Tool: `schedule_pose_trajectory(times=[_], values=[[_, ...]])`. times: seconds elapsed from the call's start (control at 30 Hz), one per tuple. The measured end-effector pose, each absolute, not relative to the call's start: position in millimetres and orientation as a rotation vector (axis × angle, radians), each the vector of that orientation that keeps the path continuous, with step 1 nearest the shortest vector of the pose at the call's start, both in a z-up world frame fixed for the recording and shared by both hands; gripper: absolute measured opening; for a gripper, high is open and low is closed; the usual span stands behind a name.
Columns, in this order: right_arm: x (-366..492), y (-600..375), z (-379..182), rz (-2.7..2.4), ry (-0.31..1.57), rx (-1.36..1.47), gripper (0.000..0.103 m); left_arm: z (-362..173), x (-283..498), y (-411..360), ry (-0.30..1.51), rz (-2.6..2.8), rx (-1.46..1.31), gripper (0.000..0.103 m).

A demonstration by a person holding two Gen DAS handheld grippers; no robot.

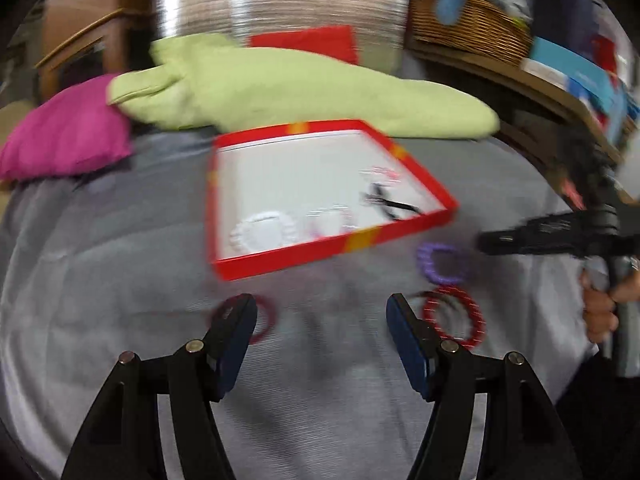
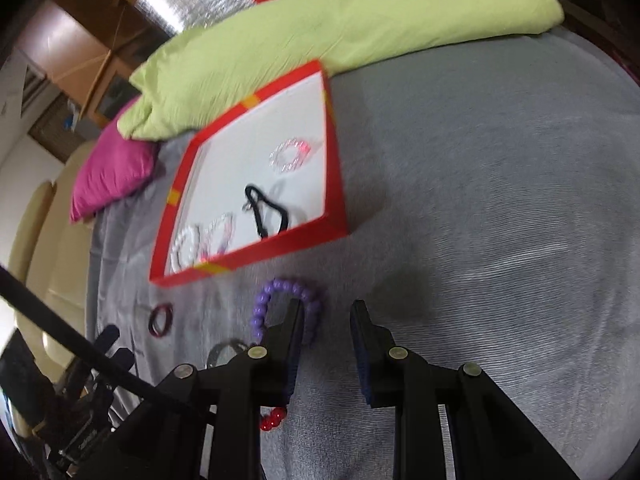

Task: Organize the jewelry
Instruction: 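Move the left tool over the silver bangle while the right tool approaches the purple bracelet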

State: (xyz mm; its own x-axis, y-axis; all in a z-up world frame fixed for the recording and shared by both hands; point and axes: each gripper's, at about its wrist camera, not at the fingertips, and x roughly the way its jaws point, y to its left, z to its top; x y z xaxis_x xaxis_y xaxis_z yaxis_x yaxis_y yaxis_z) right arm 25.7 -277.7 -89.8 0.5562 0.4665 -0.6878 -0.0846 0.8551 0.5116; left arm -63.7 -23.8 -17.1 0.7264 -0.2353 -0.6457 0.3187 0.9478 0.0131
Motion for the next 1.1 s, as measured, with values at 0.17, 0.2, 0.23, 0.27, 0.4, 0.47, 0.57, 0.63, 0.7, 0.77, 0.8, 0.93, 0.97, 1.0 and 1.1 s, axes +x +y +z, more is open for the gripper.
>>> schedule_pose_trajectory(times=[0.17, 0.2, 0.23, 0.27, 0.4, 0.47, 0.57, 0.63, 0.7, 0.77, 0.8, 0.93, 0.97, 1.0, 1.1], values=[[33, -262, -93, 0.356, 0.960, 0.414, 0.026, -28, -63, -53, 0.761, -0.473, 0.073, 0.078], [35, -259, -93, 0.355, 0.960, 0.404, 0.031, -30, -64, -59, 0.774, -0.490, 0.079, 0.078], [35, -257, -93, 0.351, 0.957, 0.393, 0.041, -32, -64, -63, 0.782, -0.497, 0.091, 0.079], [36, -255, -92, 0.346, 0.949, 0.380, 0.046, -35, -65, -69, 0.792, -0.499, 0.114, 0.079], [40, -253, -90, 0.331, 0.912, 0.330, 0.051, -46, -66, -86, 0.823, -0.505, 0.187, 0.079], [43, -252, -94, 0.324, 0.925, 0.294, 0.038, -49, -68, -88, 0.828, -0.517, 0.201, 0.079], [44, -251, -94, 0.344, 0.912, 0.250, 0.010, -51, -69, -89, 0.830, -0.532, 0.213, 0.079], [44, -252, -94, 0.349, 0.912, 0.251, 0.010, -51, -68, -89, 0.832, -0.536, 0.212, 0.079], [42, -255, -92, 0.320, 0.898, 0.228, 0.010, -52, -66, -91, 0.837, -0.541, 0.207, 0.079], [42, -265, -90, 0.279, 0.882, 0.241, 0.010, -53, -63, -93, 0.843, -0.543, 0.199, 0.079], [43, -272, -89, 0.266, 0.879, 0.263, 0.010, -54, -62, -94, 0.847, -0.543, 0.197, 0.079], [45, -297, -90, 0.218, 0.885, 0.335, 0.010, -60, -51, -98, 0.877, -0.532, 0.172, 0.079], [46, -298, -91, 0.219, 0.897, 0.346, 0.010, -60, -49, -98, 0.874, -0.524, 0.167, 0.079], [47, -298, -93, 0.222, 0.909, 0.355, 0.010, -60, -46, -98, 0.870, -0.519, 0.160, 0.079], [46, -295, -94, 0.230, 0.917, 0.349, 0.010, -61, -38, -93, 0.892, -0.520, 0.098, 0.079]])
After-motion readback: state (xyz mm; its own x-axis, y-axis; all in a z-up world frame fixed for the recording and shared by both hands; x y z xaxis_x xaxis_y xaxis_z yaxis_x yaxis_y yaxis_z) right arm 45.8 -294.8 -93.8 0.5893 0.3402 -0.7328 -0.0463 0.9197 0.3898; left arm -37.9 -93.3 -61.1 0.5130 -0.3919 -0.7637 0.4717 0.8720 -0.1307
